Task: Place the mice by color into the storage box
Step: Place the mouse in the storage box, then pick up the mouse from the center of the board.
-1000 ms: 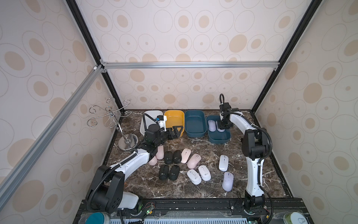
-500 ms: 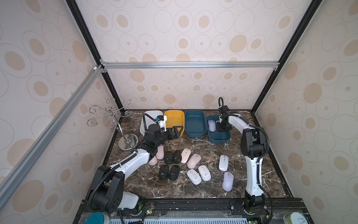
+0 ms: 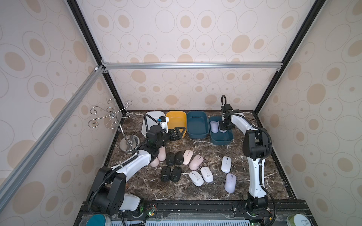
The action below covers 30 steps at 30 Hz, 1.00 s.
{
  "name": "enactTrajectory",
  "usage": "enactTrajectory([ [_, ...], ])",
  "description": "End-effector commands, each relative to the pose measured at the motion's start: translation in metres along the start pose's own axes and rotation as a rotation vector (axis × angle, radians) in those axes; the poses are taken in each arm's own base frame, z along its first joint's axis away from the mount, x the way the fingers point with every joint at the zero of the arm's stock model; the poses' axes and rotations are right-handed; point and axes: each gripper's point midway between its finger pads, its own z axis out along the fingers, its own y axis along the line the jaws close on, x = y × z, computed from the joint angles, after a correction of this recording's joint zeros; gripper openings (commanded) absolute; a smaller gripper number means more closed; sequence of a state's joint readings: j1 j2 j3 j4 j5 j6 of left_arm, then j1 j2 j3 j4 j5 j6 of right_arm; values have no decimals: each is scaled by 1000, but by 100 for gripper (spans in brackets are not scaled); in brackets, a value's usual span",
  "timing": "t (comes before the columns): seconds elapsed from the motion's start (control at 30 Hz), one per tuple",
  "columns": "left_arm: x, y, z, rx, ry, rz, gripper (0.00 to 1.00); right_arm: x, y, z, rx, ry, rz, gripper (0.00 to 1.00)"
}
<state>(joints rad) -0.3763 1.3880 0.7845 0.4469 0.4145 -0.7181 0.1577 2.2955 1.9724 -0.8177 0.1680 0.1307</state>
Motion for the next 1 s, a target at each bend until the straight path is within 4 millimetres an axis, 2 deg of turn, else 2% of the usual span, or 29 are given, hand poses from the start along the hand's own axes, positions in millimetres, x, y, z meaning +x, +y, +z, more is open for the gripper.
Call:
enactTrajectory([
  [0.0,-22,-15,-3,43,-52,10,100,5,-8,-42,10,-37,46,25],
  [0.13,-22,-17,-4,53,-59,-9,100,28,-9,-88,-33,-106,161,48],
  [0.2,-19,-20,-3,72,-51,-26,100,48,-12,-106,-19,-123,192,54],
  [0.27,-11,-27,0,106,-32,-40,100,81,-12,-116,-26,-94,232,58],
  [0.33,2,-35,6,137,12,-68,100,117,-6,-119,-66,-37,250,59],
  [0.47,44,-63,20,245,151,-108,100,191,-8,-127,-24,78,237,63],
  [0.6,73,-84,26,304,242,-124,100,246,-5,-139,-62,165,242,71],
  [0.77,75,-89,25,315,247,-126,100,300,5,-147,-165,259,289,81],
  [0.87,72,-90,23,310,235,-118,100,329,11,-135,-181,344,307,84],
  [0.97,69,-90,22,299,225,-96,100,347,18,-124,-188,388,296,85],
])
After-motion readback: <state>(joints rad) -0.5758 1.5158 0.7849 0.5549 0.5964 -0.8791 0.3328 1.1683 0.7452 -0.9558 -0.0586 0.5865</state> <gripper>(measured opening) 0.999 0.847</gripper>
